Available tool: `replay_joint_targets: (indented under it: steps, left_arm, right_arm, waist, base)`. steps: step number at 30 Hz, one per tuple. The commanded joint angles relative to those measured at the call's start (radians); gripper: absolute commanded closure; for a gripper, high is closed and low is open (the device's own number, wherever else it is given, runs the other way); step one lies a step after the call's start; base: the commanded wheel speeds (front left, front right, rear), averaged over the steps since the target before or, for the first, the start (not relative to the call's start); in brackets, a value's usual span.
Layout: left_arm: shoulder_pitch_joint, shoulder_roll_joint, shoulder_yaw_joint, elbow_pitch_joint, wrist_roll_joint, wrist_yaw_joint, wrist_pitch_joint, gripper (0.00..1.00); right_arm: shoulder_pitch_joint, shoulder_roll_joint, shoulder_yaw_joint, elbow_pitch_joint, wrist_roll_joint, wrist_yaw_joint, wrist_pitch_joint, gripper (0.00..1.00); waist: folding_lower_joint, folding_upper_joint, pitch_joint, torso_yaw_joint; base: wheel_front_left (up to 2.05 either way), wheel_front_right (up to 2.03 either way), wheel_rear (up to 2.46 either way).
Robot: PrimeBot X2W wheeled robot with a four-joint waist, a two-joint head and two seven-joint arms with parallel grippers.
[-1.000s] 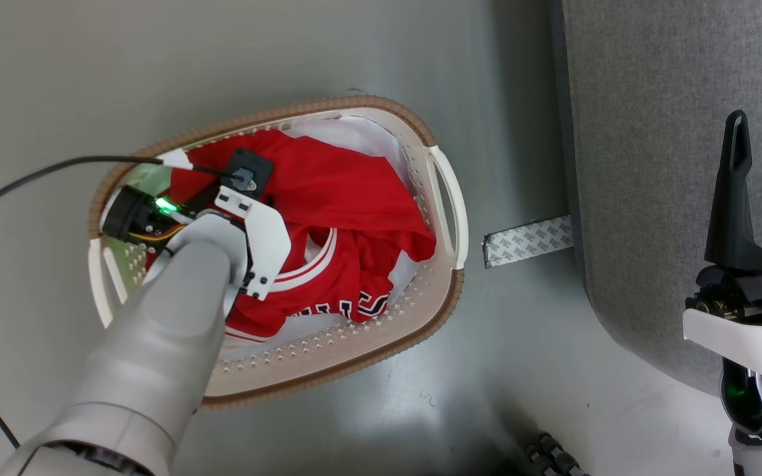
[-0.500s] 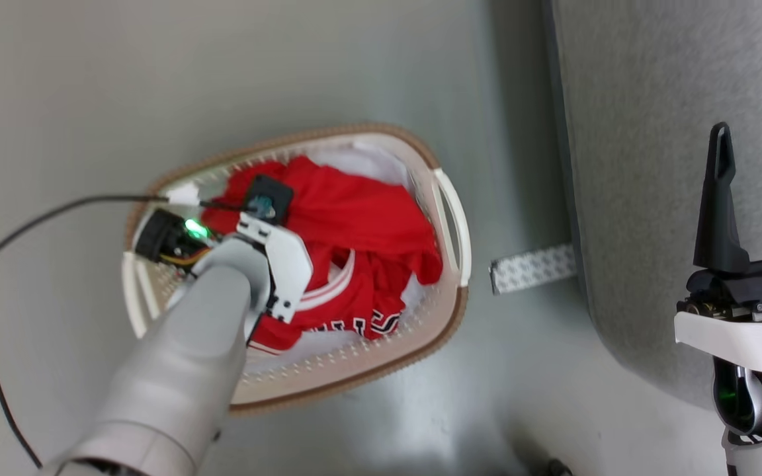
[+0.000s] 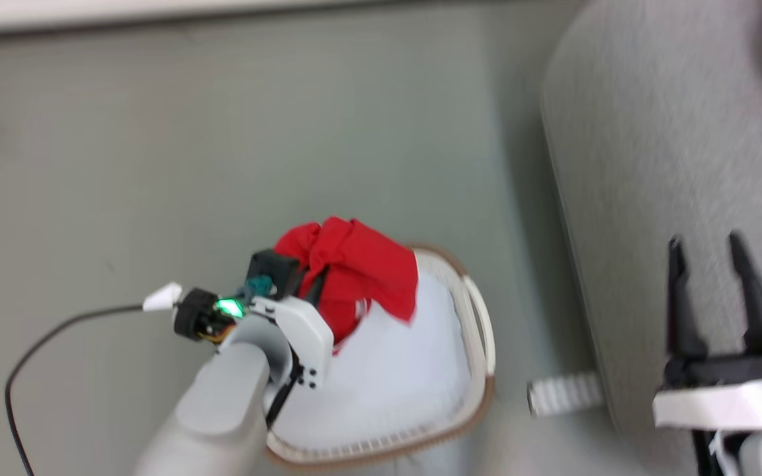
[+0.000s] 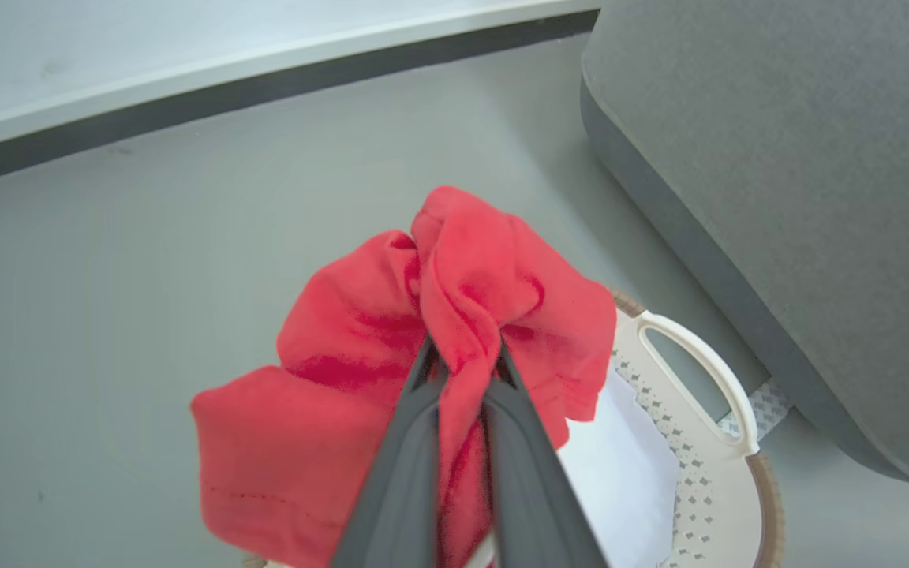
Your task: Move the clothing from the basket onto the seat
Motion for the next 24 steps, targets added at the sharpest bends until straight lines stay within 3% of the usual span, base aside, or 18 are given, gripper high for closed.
replay_joint_targets:
  steps: [1, 11, 19, 24]
  left_arm:
    - [0.039, 0.000, -0.002, -0.029, -0.024, 0.006, -0.005, 1.00]
    - [0.264, 0.065, 0.010, -0.382, -0.085, 0.019, 0.115, 1.00]
    - [0.426, 0.179, 0.029, -0.827, -0.102, 0.079, 0.306, 1.00]
    - [0.487, 0.223, 0.034, -1.021, -0.114, 0.100, 0.393, 1.00]
  right_arm:
    - [0.034, -0.002, 0.007, 0.016, -0.021, -0.003, 0.001, 0.00]
    - [0.199, -0.017, 0.064, 0.094, -0.048, -0.003, 0.001, 0.00]
    - [0.250, -0.044, 0.123, 0.090, -0.030, -0.003, 0.001, 0.00]
    - [0.213, -0.089, 0.250, 0.083, -0.025, -0.003, 0.001, 0.00]
  waist:
    - [0.0002, 0.0000, -0.182, 0.068]
    - [0.0002, 0.0000, -0.462, 0.090]
    - [0.0002, 0.0000, -0.515, 0.089]
    - [0.0002, 0.0000, -0.518, 0.081]
  base:
    - [0.00, 0.00, 0.00]
    - [0.00, 0.00, 0.00]
    - [0.00, 0.00, 0.00]
    - [0.00, 0.00, 0.00]
